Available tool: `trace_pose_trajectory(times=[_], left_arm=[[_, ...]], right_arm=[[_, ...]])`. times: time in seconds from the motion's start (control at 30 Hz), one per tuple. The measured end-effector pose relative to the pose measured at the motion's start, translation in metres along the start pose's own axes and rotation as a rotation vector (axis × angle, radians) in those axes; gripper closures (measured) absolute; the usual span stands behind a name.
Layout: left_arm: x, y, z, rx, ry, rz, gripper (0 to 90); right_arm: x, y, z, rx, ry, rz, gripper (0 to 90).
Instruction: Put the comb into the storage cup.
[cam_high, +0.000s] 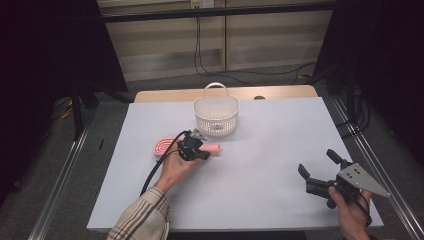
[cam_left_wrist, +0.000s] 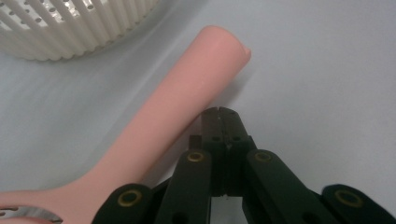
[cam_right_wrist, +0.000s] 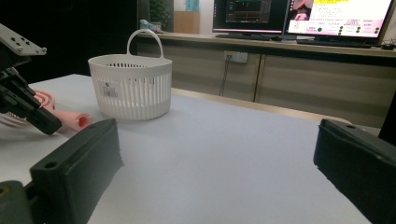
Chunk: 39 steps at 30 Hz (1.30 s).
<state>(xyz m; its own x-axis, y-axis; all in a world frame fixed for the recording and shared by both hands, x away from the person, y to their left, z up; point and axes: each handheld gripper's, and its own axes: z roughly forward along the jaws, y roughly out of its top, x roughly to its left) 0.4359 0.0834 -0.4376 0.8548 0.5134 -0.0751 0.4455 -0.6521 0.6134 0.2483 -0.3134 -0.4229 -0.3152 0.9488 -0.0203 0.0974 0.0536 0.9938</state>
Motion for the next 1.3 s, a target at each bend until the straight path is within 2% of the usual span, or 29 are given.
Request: trace_pose_trajectory(times=[0.07, 0.23, 0.43, 0.63, 0.77, 0.9, 1.13, 1.3], left_arm=[[0.001, 0.000, 0.000, -0.010, 0.003, -0.014, 90.0], [0.004, 0.002, 0.002, -0.005, 0.004, -0.006, 90.0], [0.007, 0.003, 0.003, -0.011, 0.011, -0.022, 90.0], [0.007, 0.005, 0.005, -0.007, 0.036, -0.034, 90.0], [0.012, 0.005, 0.003, -0.008, 0.024, -0.039, 90.0], [0.013, 0.004, 0.002, -0.008, 0.032, -0.045, 90.0], [0.012, 0.004, 0.005, 0.000, 0.028, -0.048, 90.0], [0.010, 0.006, 0.004, -0.018, 0.029, -0.055, 90.0]], right_arm=[[0.000, 0.000, 0.000, -0.001, 0.001, -0.001, 0.2], [0.000, 0.000, 0.000, -0.001, 0.000, -0.001, 0.2], [0.000, 0.000, 0.000, 0.002, -0.001, -0.002, 0.2], [0.000, 0.000, 0.000, 0.000, -0.001, -0.006, 0.1], [0.000, 0.000, 0.000, 0.003, -0.001, -0.002, 0.2], [0.000, 0.000, 0.000, 0.000, -0.002, -0.002, 0.2], [0.000, 0.000, 0.000, 0.002, -0.001, -0.004, 0.2], [0.000, 0.000, 0.000, 0.002, -0.001, -0.005, 0.2]])
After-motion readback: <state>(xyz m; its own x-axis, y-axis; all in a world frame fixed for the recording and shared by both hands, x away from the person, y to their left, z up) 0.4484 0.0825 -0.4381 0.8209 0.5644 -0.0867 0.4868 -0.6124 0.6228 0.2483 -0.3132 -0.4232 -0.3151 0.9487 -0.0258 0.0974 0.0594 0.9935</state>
